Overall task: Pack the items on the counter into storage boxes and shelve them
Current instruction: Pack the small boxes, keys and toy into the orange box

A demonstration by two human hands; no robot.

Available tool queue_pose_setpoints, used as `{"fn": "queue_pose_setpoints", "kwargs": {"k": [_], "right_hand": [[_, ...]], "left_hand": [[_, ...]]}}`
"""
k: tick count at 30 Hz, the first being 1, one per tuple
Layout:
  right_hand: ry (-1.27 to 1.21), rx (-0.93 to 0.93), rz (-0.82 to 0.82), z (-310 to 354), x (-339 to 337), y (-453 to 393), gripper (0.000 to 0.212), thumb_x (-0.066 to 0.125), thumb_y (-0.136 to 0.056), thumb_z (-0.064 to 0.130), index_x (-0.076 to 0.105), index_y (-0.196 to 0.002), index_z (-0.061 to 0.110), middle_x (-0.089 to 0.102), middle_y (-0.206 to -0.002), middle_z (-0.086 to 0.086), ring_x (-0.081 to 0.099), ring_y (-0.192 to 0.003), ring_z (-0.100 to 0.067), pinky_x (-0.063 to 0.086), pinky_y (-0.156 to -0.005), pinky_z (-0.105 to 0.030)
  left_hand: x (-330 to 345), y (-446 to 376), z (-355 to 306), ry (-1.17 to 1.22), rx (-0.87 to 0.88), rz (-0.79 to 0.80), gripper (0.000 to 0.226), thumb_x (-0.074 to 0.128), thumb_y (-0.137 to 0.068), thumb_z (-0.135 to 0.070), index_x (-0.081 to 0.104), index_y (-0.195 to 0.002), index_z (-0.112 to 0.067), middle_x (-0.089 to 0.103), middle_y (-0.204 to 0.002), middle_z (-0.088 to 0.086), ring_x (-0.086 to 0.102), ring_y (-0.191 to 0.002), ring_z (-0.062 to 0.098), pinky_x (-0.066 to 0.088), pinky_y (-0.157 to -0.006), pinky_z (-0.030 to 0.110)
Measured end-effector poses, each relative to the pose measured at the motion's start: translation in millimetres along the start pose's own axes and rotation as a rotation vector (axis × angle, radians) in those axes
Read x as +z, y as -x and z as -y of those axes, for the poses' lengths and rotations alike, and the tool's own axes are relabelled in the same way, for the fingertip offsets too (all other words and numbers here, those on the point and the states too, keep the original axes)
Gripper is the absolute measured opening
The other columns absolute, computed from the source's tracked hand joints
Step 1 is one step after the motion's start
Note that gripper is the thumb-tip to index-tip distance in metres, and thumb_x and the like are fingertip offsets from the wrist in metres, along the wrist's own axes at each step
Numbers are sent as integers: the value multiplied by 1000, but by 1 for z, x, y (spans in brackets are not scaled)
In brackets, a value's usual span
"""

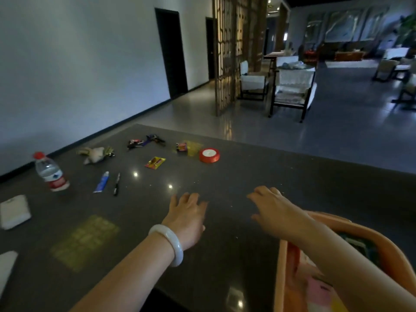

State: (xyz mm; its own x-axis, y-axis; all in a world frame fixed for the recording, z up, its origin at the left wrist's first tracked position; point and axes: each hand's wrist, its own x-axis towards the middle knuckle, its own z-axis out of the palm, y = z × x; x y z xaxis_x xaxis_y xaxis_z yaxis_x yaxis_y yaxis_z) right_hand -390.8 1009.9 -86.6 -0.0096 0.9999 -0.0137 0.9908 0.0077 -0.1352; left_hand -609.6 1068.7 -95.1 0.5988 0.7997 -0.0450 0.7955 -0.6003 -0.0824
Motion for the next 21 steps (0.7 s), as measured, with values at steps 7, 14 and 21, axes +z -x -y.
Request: {"fn": "queue_pose_setpoints", "kwargs": {"k": [7,14,21], "right_hand": [[-24,-86,66,68,7,-82,56,59,-91,36,37,-142,24,37,-143,0,39,-128,-20,39,-104,-37],[-34,-2,153,101,22,-159,59,55,-94,37,33,-146,18,33,-147,-5,33,-134,-25,36,-108,-40],[-137,222,175,82,68,-206,57,55,-94,39,35,-144,20,32,-147,-3,35,-132,-22,39,-105,-38]], "left_hand": [[13,-8,94,29,-109,23,65,58,-93,-34,26,-148,-23,25,-149,7,20,-142,30,12,-117,53],[45,-75,154,132,-138,64,71,58,-92,-40,20,-149,-18,21,-153,9,20,-143,30,21,-116,49],[110,-155,161,252,-168,226,79,48,-96,-48,4,-154,-19,1,-161,11,2,-148,35,16,-117,54]]}}
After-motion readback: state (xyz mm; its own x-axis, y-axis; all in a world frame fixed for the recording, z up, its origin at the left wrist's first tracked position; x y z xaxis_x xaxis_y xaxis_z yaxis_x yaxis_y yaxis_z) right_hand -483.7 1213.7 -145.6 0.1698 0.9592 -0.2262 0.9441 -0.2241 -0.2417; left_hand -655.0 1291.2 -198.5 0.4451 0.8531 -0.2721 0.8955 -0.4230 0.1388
